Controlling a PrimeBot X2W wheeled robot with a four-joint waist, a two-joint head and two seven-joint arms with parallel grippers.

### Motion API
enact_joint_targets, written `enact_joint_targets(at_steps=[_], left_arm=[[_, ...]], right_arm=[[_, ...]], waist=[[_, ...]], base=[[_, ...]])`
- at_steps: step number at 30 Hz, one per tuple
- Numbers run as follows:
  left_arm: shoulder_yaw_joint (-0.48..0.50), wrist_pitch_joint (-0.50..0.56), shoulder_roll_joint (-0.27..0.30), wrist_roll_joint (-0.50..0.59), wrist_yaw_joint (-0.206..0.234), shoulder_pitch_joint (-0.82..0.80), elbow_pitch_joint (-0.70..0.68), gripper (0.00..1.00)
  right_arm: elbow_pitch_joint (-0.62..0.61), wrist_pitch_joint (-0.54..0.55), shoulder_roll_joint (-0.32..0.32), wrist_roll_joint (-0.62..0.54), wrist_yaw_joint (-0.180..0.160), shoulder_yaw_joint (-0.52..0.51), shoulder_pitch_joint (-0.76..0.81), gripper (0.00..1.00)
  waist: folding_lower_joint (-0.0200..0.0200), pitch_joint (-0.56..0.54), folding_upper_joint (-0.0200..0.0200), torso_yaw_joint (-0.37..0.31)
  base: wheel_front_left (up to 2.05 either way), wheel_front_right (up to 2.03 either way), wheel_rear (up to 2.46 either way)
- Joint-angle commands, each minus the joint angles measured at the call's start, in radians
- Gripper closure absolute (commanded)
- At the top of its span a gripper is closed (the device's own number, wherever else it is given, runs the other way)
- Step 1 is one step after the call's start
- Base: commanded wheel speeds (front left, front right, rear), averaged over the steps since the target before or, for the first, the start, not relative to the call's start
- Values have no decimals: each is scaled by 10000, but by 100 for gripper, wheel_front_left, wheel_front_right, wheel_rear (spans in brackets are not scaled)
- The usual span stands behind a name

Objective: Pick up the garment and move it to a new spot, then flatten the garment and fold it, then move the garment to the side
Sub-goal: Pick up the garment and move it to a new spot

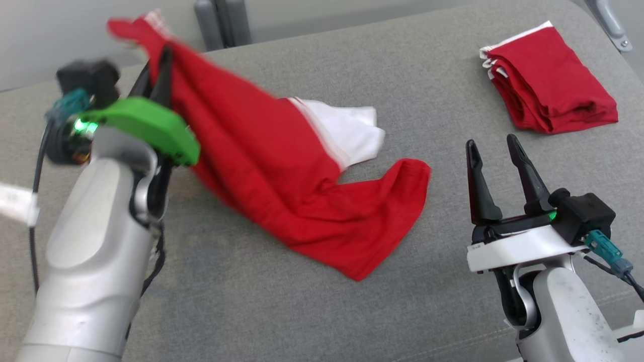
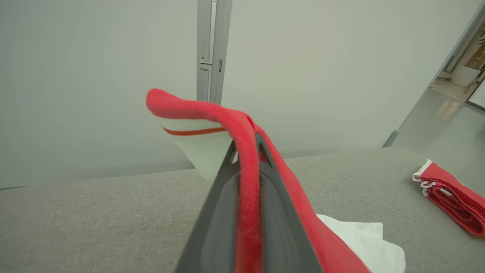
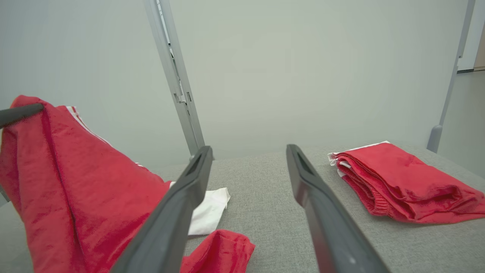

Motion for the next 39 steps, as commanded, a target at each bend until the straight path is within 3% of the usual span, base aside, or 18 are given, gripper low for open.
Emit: enact_joint_targets(at_steps=[1, 9, 18, 19, 20, 21, 22, 30, 39], left_arm=[[167, -299, 188, -18, 86, 185, 336, 100], [921, -1518, 687, -498, -21, 792, 2191, 100], [1246, -2091, 589, -864, -346, 1292, 3085, 100], [1241, -2146, 551, -871, -378, 1386, 3146, 97], [1231, -2181, 532, -858, -416, 1458, 3185, 75], [1253, -2231, 483, -871, -442, 1564, 3216, 33], [1305, -2266, 428, -937, -474, 1645, 3215, 2], [1820, -2389, 170, -781, -767, 2768, 1966, 0], [1998, -2374, 53, 1260, -320, 5029, -863, 0]], right_arm=[[-5, -30, -5, 13, -11, -40, -116, 0], [49, -30, -5, -198, -11, -291, -52, 0], [215, -31, -5, -400, -11, -457, 170, 0], [236, -31, -5, -430, -11, -454, 190, 0], [259, -31, -5, -452, -11, -451, 209, 0], [282, -31, -5, -469, -11, -434, 228, 0], [281, -31, -5, -471, -11, -420, 237, 0], [366, -31, -3, -652, -11, -419, 484, 0], [611, -31, -6, -890, -11, -497, 881, 0]], waist=[[0, 303, -1, -170], [0, 421, -1, 70], [0, 131, -1, 497], [0, 83, -1, 542], [0, 40, -1, 576], [0, -13, -1, 616], [0, -62, -1, 647], [0, -621, -1, 1003], [0, -1387, -1, 1460]], base=[[0, 0, 0], [0, 0, 0], [0, 0, 0], [0, 0, 0], [0, 0, 0], [0, 0, 0], [0, 0, 0], [0, 0, 0], [0, 0, 0]])
